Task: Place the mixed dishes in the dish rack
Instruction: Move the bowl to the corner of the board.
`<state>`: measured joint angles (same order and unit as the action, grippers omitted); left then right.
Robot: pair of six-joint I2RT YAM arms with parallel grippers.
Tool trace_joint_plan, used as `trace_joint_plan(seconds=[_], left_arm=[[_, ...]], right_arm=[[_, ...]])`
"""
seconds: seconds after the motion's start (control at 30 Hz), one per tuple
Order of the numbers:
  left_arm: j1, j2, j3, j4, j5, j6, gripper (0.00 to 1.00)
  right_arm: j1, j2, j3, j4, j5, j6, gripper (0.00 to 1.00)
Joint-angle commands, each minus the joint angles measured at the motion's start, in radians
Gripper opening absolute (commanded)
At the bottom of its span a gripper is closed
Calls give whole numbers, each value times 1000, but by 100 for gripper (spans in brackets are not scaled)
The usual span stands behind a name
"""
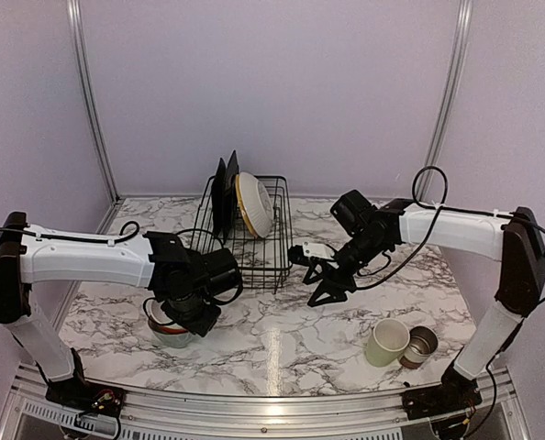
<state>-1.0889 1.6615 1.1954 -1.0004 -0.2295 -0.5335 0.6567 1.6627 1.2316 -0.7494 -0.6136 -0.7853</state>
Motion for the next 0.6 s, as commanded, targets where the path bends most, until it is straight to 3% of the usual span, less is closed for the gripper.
trace_joint_plan(seconds=[0.0, 0.2, 0.33, 0.57], left_arm=[[6, -29, -10, 33, 11, 12, 0], [-4, -39, -13, 86, 109, -2, 0], [-18, -61, 35, 82, 159, -9, 7], [-19, -65, 84, -15, 181, -25, 11]], right_arm=[[-6, 21, 37, -7, 21, 10, 67], [-6, 46, 58, -21, 14, 5, 67], [-6, 49, 57, -19, 11, 1, 67], [-6, 42, 41, -15, 15, -8, 67]])
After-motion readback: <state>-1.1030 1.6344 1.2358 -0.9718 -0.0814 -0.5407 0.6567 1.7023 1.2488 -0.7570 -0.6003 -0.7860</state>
